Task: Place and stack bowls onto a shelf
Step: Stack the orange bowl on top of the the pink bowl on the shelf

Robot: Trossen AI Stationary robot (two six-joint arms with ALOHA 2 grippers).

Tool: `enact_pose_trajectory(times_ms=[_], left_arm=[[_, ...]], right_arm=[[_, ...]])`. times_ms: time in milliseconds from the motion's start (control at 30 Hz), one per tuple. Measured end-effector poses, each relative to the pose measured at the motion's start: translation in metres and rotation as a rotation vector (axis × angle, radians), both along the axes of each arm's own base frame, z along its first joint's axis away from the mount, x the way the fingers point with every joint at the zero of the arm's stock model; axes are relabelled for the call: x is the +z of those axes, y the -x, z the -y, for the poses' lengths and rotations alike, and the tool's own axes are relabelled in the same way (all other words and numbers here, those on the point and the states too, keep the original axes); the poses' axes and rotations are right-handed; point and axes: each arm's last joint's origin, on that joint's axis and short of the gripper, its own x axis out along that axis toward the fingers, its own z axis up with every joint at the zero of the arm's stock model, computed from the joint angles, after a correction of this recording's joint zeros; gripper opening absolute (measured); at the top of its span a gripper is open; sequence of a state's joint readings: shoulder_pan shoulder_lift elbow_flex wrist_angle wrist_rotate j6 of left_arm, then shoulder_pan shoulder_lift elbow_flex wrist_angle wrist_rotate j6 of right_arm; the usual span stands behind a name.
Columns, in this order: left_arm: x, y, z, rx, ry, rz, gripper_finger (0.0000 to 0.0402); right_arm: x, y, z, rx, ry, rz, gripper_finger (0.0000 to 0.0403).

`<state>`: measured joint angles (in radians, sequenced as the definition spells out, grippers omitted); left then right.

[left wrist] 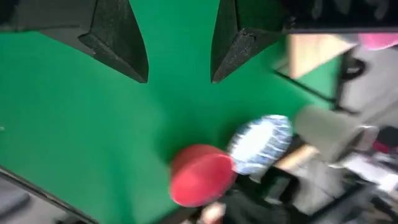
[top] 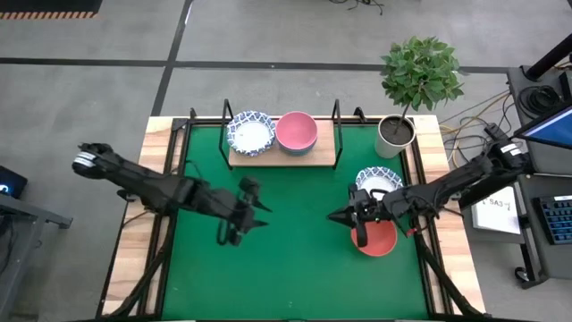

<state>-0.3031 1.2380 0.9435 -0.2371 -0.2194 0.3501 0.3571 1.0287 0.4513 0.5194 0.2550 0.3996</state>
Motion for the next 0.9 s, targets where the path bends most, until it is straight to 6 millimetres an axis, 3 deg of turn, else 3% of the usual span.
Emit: enact_pose_trajectory(times_ms=[167, 433, 767, 900], left_arm=[[0.003, 0.033, -0.013, 0.029, 0.042, 0.162, 0.0157], [0.021, 0.075, -0.028, 0.101, 0.143, 0.335, 0.0157], [0.011, 0.089, -0.032, 0.128, 0.221, 0.335, 0.0157], [0.009, 0.086, -0.031, 0.135, 0.234, 0.326, 0.0157]], right_arm=[[0.02, -0.017, -0.009, 0.005, -0.025, -0.021, 0.0009], [0.047, -0.02, -0.01, -0.172, -0.306, -0.463, 0.0009], [0.042, -0.015, -0.015, -0.458, -0.576, -1.028, 0.0009], [0.039, -0.022, -0.02, -0.452, -0.615, -1.149, 0.0013]])
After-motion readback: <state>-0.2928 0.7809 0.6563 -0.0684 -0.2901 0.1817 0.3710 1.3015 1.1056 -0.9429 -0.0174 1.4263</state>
